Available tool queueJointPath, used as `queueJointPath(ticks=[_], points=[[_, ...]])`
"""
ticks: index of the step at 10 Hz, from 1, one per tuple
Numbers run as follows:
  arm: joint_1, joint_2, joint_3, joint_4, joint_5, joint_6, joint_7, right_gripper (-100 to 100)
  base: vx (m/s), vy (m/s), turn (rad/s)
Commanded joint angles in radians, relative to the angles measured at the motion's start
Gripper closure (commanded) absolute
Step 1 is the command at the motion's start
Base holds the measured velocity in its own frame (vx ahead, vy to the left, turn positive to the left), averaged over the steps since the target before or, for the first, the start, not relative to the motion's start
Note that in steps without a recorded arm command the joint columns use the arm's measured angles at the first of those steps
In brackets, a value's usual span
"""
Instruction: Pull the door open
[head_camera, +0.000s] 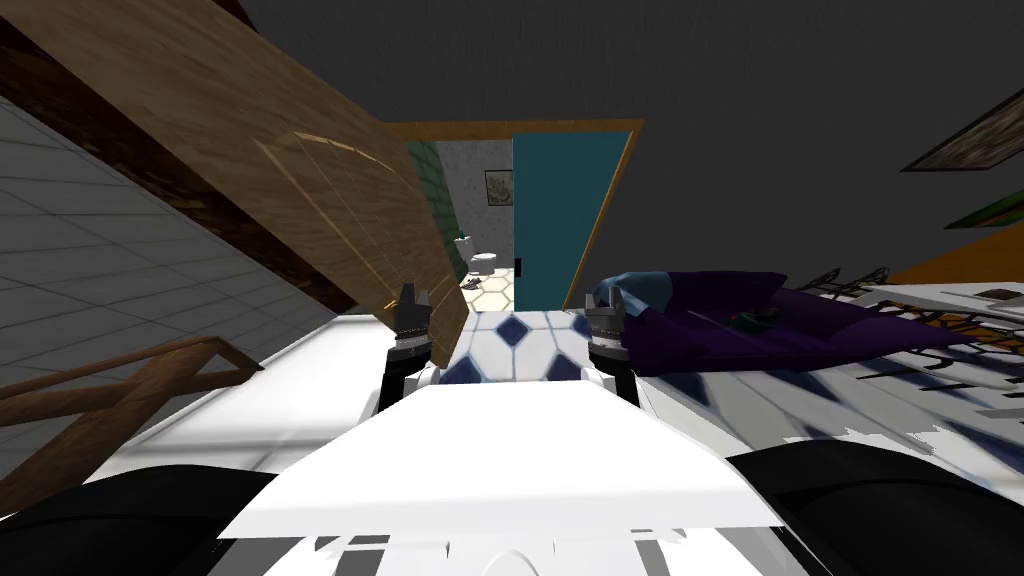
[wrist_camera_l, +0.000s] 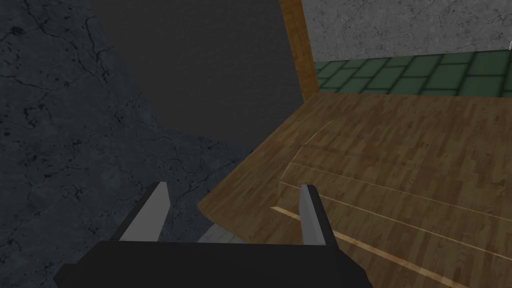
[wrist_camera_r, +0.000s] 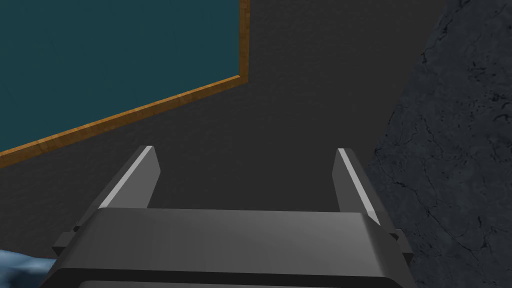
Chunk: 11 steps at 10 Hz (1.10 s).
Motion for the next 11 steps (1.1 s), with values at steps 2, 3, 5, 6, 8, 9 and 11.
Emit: queueJointPath(ticks=[2, 3, 5, 6, 8, 9, 11], points=[[-0.006, -0.013, -0.005, 0.026, 0.011, 0.003, -0.017, -100, 0.178, 0.026, 0.017], [-0.009, -0.018, -0.007, 0.037, 0.015, 0.005, -0.023, -100, 0.205, 0.040, 0.008], [-0.016, -0.031, -0.012, 0.065, 0.026, 0.008, -0.041, -100, 0.191, 0.048, 0.018], [-0.019, -0.038, -0.015, 0.080, 0.032, 0.010, -0.051, -100, 0.186, 0.048, 0.018], [-0.028, -0.053, -0.022, 0.116, 0.046, 0.015, -0.074, -100, 0.203, 0.070, 0.024], [-0.033, -0.061, -0.026, 0.136, 0.054, 0.017, -0.087, -100, 0.170, 0.072, 0.021], [-0.043, -0.078, -0.034, 0.179, 0.071, 0.023, -0.114, -100, 0.189, 0.070, 0.024]])
